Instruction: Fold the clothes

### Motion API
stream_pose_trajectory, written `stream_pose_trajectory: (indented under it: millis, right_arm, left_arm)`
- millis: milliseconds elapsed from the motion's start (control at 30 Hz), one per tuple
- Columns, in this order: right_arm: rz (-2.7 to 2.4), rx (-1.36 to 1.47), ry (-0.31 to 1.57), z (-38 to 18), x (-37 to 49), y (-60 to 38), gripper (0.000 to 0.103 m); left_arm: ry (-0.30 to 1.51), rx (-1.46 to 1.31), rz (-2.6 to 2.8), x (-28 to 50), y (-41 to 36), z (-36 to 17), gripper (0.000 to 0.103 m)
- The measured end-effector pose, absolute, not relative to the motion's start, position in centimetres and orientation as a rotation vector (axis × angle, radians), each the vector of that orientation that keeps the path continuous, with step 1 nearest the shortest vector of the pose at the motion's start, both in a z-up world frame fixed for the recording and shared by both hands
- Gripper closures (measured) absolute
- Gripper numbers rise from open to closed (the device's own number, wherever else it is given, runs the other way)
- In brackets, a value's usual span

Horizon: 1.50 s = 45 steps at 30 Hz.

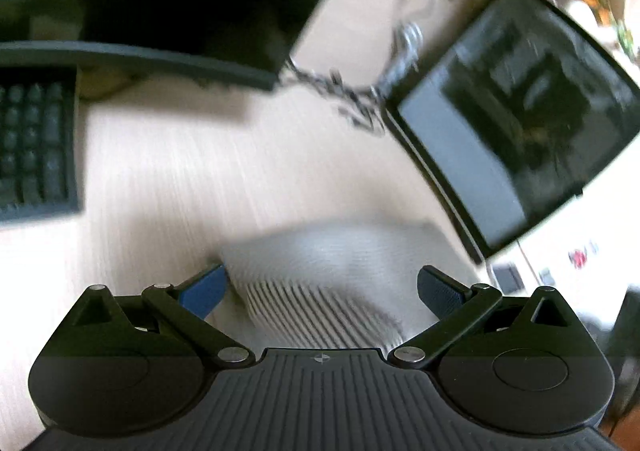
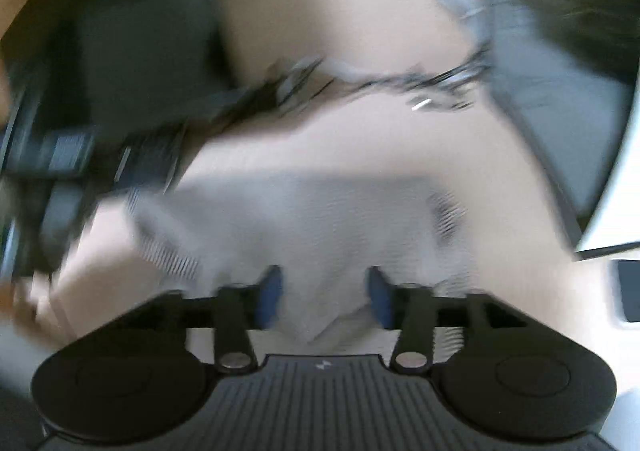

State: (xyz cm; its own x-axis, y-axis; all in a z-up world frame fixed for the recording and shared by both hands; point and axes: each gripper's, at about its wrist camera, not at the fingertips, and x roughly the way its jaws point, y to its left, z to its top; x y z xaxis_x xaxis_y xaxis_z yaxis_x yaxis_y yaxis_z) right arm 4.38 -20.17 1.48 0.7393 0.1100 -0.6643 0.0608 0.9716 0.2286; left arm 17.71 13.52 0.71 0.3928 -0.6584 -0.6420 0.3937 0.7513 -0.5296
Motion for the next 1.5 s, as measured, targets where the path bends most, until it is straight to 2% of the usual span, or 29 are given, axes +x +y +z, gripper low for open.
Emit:
stream_pose_trajectory:
  millis: [100,200,333,367,400,433,500,567,600,800,967,1067,1167,1233,1300,1333,1367,1433,1500]
  right_arm:
    - [-0.060,0.297,0.695,2.2,5.7,-22.8,0.044]
    - [-0.066,0.339,0.715,0.2,8.7,-23.9,0.040]
    - [-0.042,0.317,0.829,-4.0,12.0,-23.8,0.038]
    - [-0.020,0.338,0.837,-4.6,12.3,-23.8,0.040]
    - [0.003,0.361,0.843,-5.2,12.6,-23.8,0.051]
    - [0.012,0.358,0.834,-5.5,12.9,-23.8,0.065]
    - [0.045,0.357,0.812,-5.3,14.2,-24.0,0.077]
    - [0.065,0.344,0.778,-4.7,15.2,-24.2,0.079]
    - [0.083,0.343,0.750,-3.8,15.4,-24.5,0.079]
    - [0.207,0.342,0.657,-0.4,12.3,-26.6,0.080]
    - [0.197,0.265,0.673,-1.6,10.8,-27.2,0.080]
    - [0.190,0.217,0.683,-2.4,9.8,-27.6,0.079]
    - [0.182,0.170,0.692,-3.1,8.9,-27.9,0.074]
    - [0.178,0.138,0.698,-3.6,8.3,-28.2,0.064]
    - [0.173,0.106,0.704,-4.1,7.6,-28.4,0.057]
    - [0.170,0.090,0.707,-4.4,7.3,-28.5,0.052]
    - [0.168,0.074,0.710,-4.6,7.0,-28.6,0.049]
    - [0.136,0.062,0.687,-3.6,6.8,-29.1,0.044]
    - [0.112,0.066,0.649,-2.2,6.4,-29.5,0.044]
  left_arm:
    - [1.001,-0.368,-0.698,17.2,13.0,0.0,0.000]
    - [1.039,-0.419,-0.669,17.5,12.3,-0.8,0.000]
    - [1.123,-0.491,-0.620,18.4,10.9,-2.3,0.002]
    - [1.136,-0.498,-0.607,18.7,10.5,-2.6,0.009]
    - [1.141,-0.495,-0.590,18.9,10.1,-2.9,0.023]
    - [1.146,-0.492,-0.573,19.2,9.6,-3.2,0.030]
    - [1.136,-0.480,-0.549,19.4,9.0,-3.0,0.049]
    - [1.085,-0.456,-0.543,19.3,8.9,-1.5,0.062]
    - [1.060,-0.444,-0.539,19.3,8.9,-0.8,0.063]
    - [0.954,-0.377,-0.550,16.9,8.7,2.3,0.063]
    - [1.005,-0.369,-0.555,12.9,8.4,0.4,0.060]
    - [1.054,-0.369,-0.525,11.7,7.6,-1.8,0.054]
    - [1.082,-0.329,-0.477,11.2,7.3,-3.4,0.044]
    - [1.085,-0.314,-0.452,10.9,7.9,-3.5,0.041]
    - [1.057,-0.276,-0.415,10.5,9.0,-2.6,0.024]
    - [1.038,-0.259,-0.390,10.3,9.7,-1.9,0.022]
    - [1.021,-0.250,-0.368,10.0,10.4,-1.3,0.020]
    - [0.977,-0.243,-0.341,9.4,11.4,0.4,0.024]
    - [0.911,-0.259,-0.365,8.8,11.4,2.5,0.025]
